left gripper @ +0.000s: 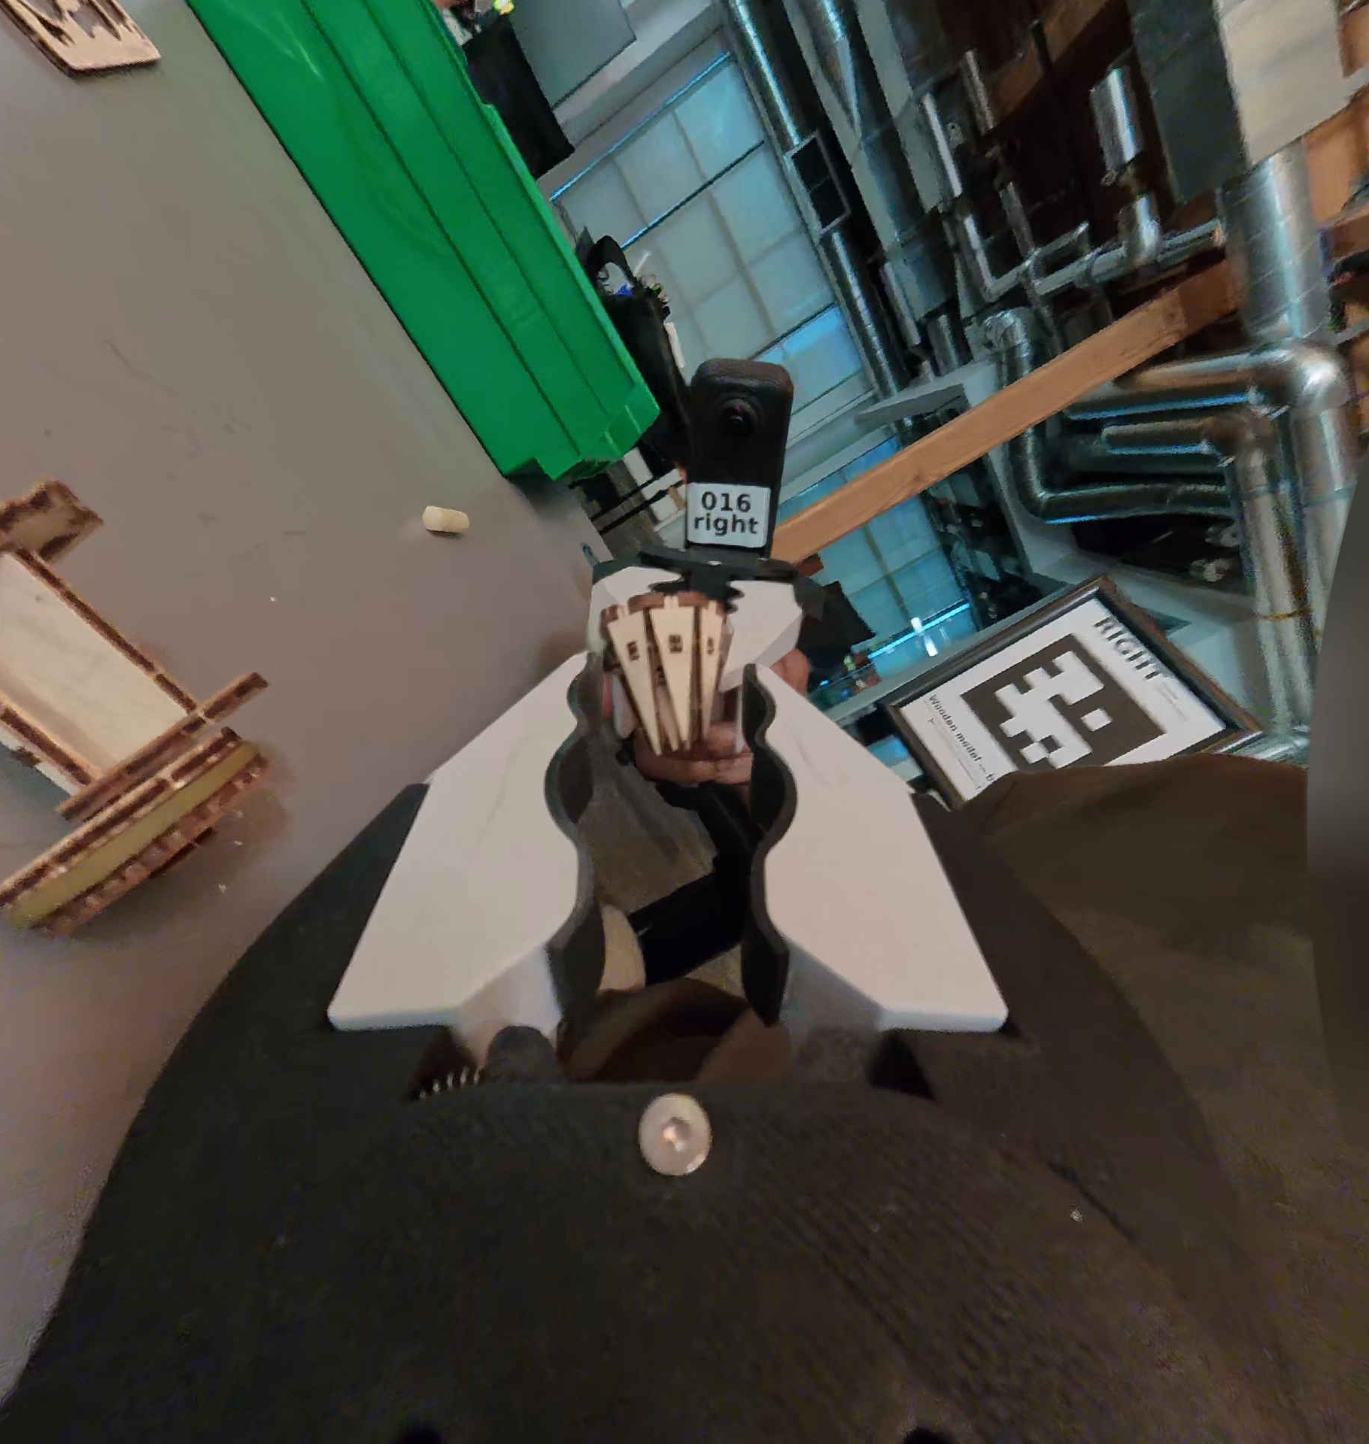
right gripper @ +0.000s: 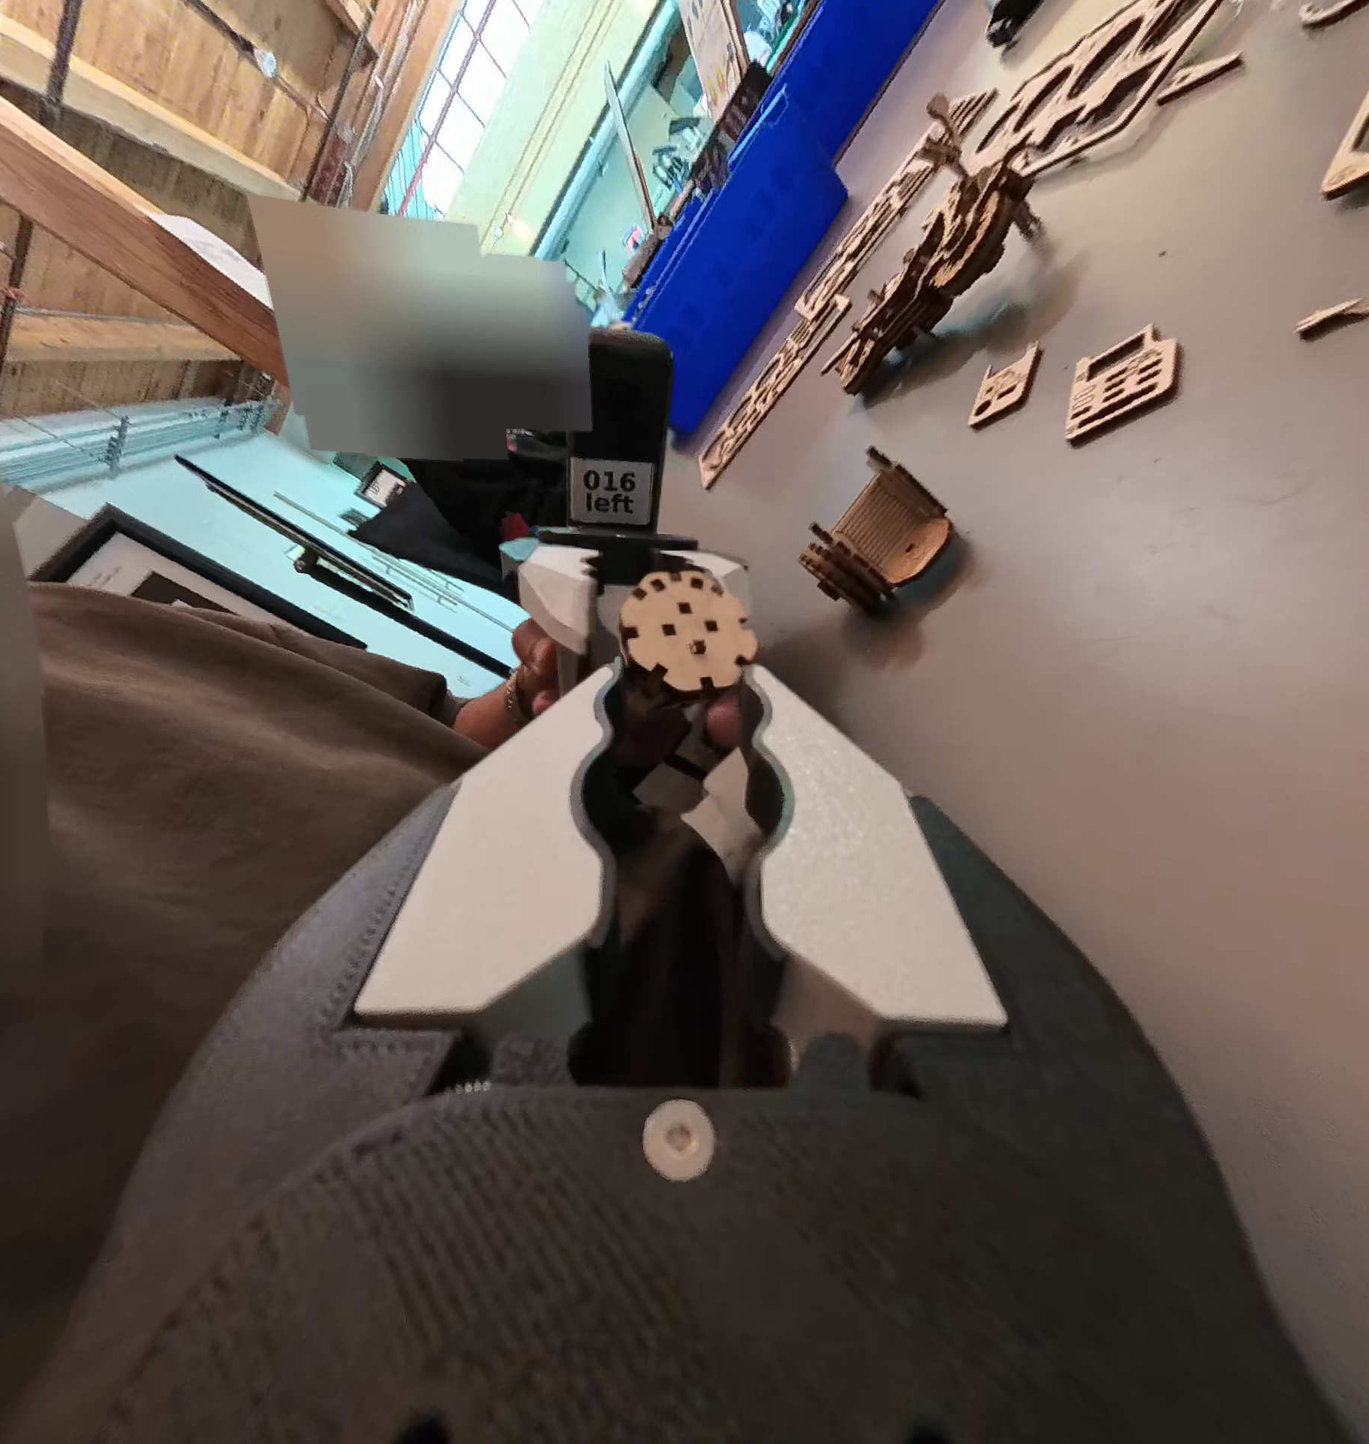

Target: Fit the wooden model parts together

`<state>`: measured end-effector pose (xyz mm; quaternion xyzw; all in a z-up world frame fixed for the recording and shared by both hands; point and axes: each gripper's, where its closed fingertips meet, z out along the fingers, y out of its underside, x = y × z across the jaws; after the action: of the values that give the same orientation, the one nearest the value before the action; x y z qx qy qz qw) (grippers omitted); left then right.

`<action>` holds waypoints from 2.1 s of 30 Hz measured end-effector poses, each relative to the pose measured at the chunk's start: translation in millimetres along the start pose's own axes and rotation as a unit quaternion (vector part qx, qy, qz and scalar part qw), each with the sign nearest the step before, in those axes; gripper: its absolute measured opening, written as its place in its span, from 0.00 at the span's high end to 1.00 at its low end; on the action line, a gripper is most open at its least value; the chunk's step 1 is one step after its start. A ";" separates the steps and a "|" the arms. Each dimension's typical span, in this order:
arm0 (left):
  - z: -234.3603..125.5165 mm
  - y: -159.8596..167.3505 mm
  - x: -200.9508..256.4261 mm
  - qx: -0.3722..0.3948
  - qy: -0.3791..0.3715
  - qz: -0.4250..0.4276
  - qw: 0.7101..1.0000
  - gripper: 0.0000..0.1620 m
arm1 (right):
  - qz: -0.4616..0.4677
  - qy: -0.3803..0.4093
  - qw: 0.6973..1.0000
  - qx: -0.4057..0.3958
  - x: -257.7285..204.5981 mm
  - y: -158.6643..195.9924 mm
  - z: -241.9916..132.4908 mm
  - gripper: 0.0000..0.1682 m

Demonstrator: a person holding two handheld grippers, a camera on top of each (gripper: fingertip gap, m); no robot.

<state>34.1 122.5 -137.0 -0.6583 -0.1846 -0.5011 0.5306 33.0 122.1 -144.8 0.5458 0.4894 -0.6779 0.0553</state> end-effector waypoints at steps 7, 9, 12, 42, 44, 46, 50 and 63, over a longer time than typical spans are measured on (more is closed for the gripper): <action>0.9 2.9 0.0 -0.004 -0.012 0.031 0.999 0.85 | 0.012 -0.013 1.000 0.017 -4.0 -2.6 3.3 0.83; 0.7 2.7 -0.4 -0.004 -0.010 0.025 1.000 0.86 | 0.013 -0.021 1.000 0.019 -6.1 -3.5 3.1 0.80; 0.8 2.9 0.3 -0.004 -0.005 0.021 1.000 0.86 | 0.004 -0.019 1.000 0.016 -6.7 -3.3 2.6 0.80; -2.7 2.7 -5.4 -0.018 -0.021 0.039 0.999 0.77 | -0.025 0.012 1.000 0.003 0.3 -2.2 -1.6 0.85; -4.9 -1.4 -4.2 -0.009 -0.017 0.042 0.999 0.78 | -0.031 0.018 0.999 -0.006 1.0 0.8 -0.9 0.85; -5.3 -2.5 -3.0 -0.005 -0.013 0.046 0.999 0.80 | -0.032 0.018 0.999 -0.012 0.4 3.0 0.7 0.85; -4.3 -0.8 -1.6 -0.007 -0.013 0.062 0.998 0.90 | -0.031 0.020 0.999 -0.016 1.2 5.6 2.1 0.83; -2.4 0.5 4.6 -0.004 0.007 0.074 0.997 0.92 | -0.003 0.011 1.000 -0.014 0.7 5.8 4.0 0.84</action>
<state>35.4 118.8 -133.5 -0.6682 -0.1298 -0.4661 0.5651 33.4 116.6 -149.2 0.5508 0.5006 -0.6655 0.0558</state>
